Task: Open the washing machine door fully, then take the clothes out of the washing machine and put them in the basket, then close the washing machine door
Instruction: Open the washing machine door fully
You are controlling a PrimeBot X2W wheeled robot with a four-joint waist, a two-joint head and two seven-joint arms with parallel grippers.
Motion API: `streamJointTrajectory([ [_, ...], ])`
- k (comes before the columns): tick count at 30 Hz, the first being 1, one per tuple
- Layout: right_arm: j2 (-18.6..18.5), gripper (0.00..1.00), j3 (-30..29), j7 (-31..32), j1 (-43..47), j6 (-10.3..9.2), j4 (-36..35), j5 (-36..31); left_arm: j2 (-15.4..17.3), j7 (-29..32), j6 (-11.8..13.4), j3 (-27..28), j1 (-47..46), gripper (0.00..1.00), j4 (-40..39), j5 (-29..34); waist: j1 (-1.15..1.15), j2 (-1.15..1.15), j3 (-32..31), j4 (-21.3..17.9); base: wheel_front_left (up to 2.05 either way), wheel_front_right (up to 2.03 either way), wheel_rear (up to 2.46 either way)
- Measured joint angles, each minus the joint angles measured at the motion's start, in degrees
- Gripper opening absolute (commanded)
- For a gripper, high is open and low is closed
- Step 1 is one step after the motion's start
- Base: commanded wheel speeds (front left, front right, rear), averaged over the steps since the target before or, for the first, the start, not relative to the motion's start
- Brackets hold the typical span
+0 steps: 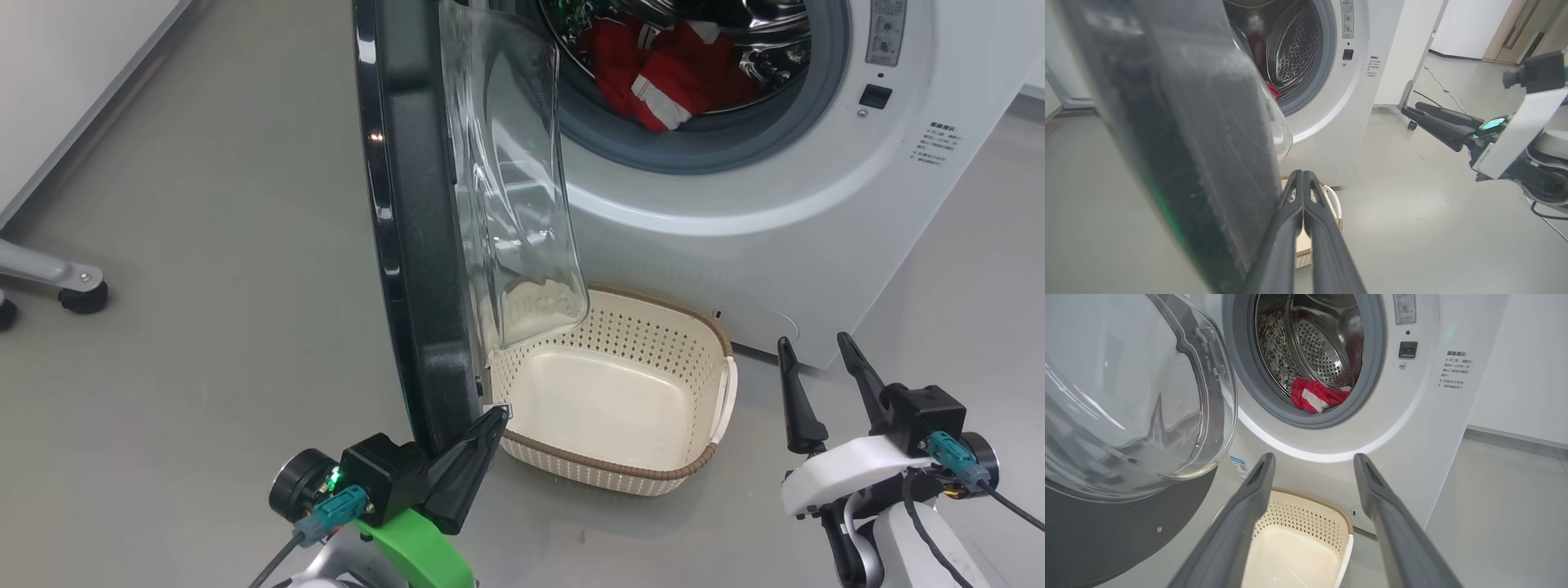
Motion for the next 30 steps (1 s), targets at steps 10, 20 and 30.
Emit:
streamJointTrajectory([
  [10,0.1,1.00,-0.8,0.0,-0.2,0.21,0.1,0.0,-0.5,-0.1,0.6,1.1,0.0,0.00,1.4,-0.6,0.00,0.00,-0.2,0.6,0.00,0.00,0.00],
  [20,0.3,1.00,-2.0,0.0,-0.2,0.52,0.2,-0.1,-0.4,-0.2,2.0,3.4,0.0,0.00,3.3,-2.0,0.00,0.00,-1.4,1.4,0.00,0.00,0.00],
  [30,0.5,1.00,-2.6,0.0,0.1,0.54,0.3,-0.1,-0.2,-1.7,4.4,7.3,0.1,0.00,4.9,-2.9,0.00,0.00,-2.5,2.1,0.00,0.00,0.00],
])
